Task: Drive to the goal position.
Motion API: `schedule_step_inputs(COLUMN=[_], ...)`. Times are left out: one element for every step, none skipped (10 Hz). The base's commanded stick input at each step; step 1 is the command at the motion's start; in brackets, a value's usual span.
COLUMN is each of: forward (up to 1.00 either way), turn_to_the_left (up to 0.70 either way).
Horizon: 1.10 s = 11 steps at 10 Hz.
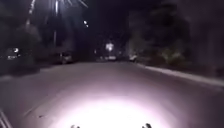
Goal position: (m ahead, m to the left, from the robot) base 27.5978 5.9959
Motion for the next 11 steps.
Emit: schedule_step_inputs(forward=[0.85,0.85,0.85,0.85,0.85,0.85,0.85,0.85,0.85,0.85,0.85], turn_to_the_left=[0.0,0.0,0.0,0.0,0.0,0.0,0.0,0.0,0.0,0.0,0.0])
